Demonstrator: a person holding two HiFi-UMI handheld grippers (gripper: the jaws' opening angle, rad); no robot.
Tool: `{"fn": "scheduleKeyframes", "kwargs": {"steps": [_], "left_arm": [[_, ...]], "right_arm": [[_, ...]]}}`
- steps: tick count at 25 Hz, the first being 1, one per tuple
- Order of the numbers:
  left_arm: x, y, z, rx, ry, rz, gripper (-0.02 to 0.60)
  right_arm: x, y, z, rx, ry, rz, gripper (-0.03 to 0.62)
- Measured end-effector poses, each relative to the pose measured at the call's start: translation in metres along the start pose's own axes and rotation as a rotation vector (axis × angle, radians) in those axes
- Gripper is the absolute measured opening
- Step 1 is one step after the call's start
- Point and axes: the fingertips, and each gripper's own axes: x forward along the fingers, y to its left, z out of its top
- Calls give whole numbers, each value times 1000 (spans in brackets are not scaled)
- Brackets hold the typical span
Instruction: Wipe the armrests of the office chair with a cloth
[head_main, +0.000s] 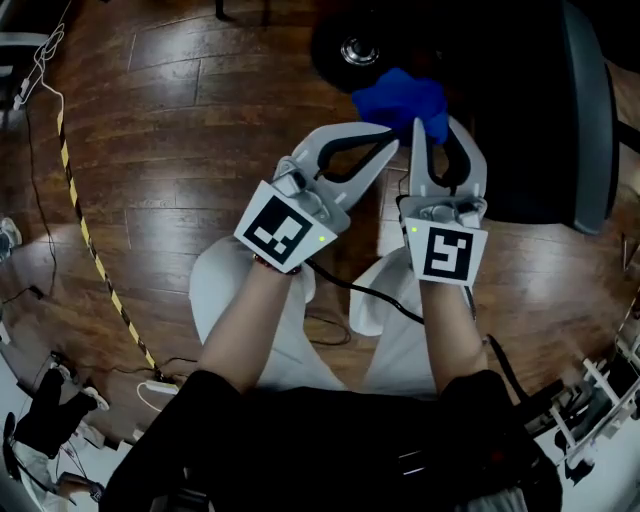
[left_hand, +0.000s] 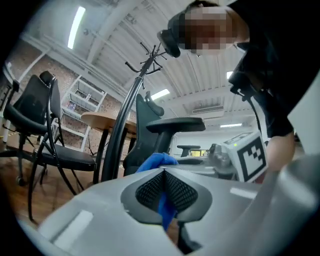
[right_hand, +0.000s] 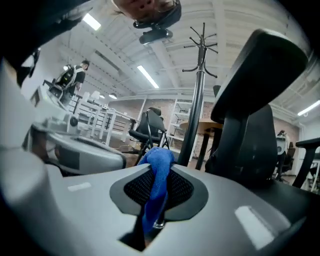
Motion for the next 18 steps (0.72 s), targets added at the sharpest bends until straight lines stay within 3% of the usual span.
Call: {"fn": "scheduleKeyframes", "kwargs": {"steps": [2, 5, 7, 9, 12, 14, 18], "left_arm": [[-28, -10, 23, -76, -13, 37, 5], [-71, -25, 74, -58, 2, 147, 5], [-86, -51, 119, -81, 22, 176, 5], [-91, -91, 165, -121, 50, 112, 5], [-74, -169, 217, -104, 138, -106, 5], [-42, -215, 245, -76, 172, -222, 5], [58, -286, 323, -57, 113, -339, 5]], "right_arm": [[-31, 22, 29, 86, 39, 110, 52], [-102, 46, 78, 113, 90, 341, 52], [-148, 32, 111, 108, 105, 405, 52], [-188, 1, 142, 106, 118, 352, 52], [-254, -60, 178, 39, 174, 200, 52], [-306, -113, 199, 55, 209, 70, 52], [-420, -242, 245, 63, 237, -234, 52]]}}
